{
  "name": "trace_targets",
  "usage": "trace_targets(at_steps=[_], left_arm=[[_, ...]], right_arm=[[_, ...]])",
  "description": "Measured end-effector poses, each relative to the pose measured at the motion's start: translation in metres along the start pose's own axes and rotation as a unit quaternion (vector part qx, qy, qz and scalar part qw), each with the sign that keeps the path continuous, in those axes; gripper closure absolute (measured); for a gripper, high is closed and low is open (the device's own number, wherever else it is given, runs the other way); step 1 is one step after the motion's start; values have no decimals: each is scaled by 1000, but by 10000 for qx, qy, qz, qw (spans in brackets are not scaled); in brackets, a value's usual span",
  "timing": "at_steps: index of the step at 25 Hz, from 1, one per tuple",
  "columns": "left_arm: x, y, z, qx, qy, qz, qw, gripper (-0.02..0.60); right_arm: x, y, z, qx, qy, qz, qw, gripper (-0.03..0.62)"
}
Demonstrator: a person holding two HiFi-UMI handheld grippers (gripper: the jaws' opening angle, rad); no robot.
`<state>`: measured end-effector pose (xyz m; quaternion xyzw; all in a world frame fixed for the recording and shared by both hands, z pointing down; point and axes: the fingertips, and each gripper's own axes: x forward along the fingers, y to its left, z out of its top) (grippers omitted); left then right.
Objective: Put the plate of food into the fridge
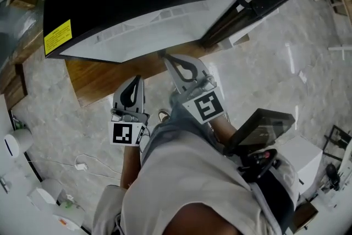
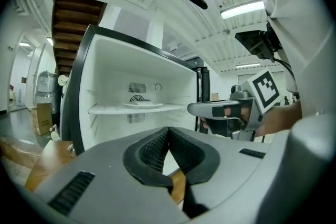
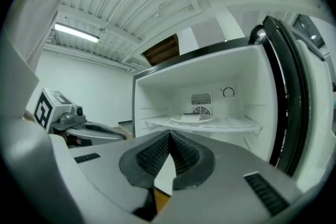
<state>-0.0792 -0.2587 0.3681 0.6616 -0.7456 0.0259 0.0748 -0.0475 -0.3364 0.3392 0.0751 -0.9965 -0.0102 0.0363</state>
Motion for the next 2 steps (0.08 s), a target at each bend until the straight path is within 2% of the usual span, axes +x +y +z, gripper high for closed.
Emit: trace_targets(at_steps=[2], left_arm=[[-11,-3,5,-23,36,-46,10000,561]], right_arm=[[-12,17,5,-26,50,-13,10000,577]])
